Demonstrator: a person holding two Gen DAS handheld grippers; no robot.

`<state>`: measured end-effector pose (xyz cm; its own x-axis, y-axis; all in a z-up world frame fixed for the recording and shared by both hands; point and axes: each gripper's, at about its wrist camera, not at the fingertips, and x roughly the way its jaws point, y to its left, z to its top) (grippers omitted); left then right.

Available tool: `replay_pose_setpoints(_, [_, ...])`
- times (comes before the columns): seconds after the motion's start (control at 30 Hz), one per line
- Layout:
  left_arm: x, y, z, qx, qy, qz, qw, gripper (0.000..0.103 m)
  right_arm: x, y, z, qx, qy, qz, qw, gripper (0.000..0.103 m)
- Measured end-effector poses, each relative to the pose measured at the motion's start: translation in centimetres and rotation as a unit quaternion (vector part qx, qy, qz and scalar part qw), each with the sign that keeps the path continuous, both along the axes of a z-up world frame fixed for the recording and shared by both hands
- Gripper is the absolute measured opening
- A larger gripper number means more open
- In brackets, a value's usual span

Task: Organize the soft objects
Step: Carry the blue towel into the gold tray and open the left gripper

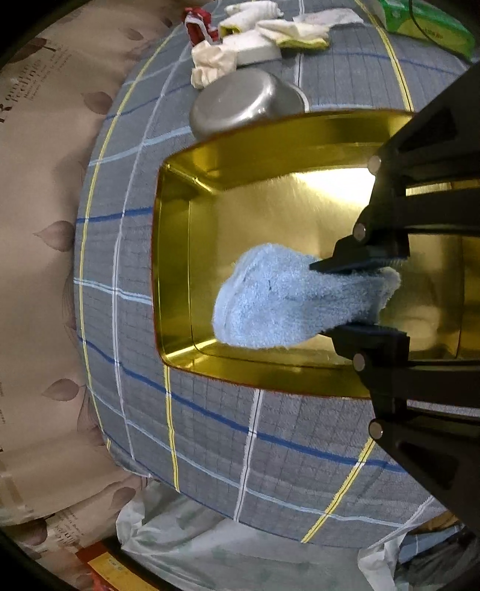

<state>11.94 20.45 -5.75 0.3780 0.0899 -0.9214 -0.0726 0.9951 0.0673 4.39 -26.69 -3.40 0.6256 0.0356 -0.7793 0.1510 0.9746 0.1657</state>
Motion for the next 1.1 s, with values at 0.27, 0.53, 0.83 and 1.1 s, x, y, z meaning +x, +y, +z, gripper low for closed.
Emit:
replay_pose_setpoints(0.27, [-0.1,0.9,-0.4,0.0,0.01,0.013,0.9999,0.046,-0.1,1.3,0.3,-0.004,0.0,0.005,1.0,0.037])
replay_pose_setpoints(0.53, [-1.6,1.6,2.1,-0.01,-0.033,0.015,0.9993,0.048,0.6,4.2,1.2,-0.02,-0.001,0.031,0.999,0.037])
replay_pose_setpoints(0.83, [-4.4,3.8,3.7,0.004,-0.076,0.045,0.9961,0.048,2.2,11.8,2.4,-0.034,-0.003,0.119,0.992,0.037])
replay_pose_setpoints(1.1, [-6.4,6.8,3.3,-0.005,-0.081,0.084,0.9932,0.048,3.3,20.6,1.8,-0.033,0.012,0.219,0.975,0.037])
